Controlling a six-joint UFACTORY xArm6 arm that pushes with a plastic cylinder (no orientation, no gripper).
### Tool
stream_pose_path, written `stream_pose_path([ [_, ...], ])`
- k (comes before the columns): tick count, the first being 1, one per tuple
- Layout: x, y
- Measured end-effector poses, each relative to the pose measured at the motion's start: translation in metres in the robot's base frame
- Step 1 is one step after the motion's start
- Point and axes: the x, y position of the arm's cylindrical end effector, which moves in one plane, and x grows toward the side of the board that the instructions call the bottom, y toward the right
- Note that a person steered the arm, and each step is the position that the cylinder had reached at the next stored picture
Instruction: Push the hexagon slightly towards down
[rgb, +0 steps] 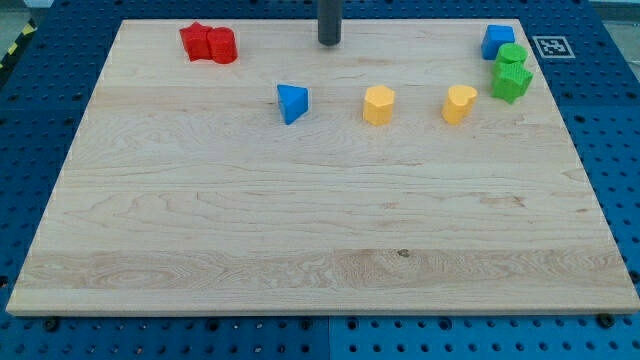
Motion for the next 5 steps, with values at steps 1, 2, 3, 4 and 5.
stream_pose_path([
  [1, 0.036, 0.014],
  [2, 0.070, 0.033],
  [3, 0.092, 0.060],
  [4, 0.113, 0.085],
  [5, 0.123, 0.099],
])
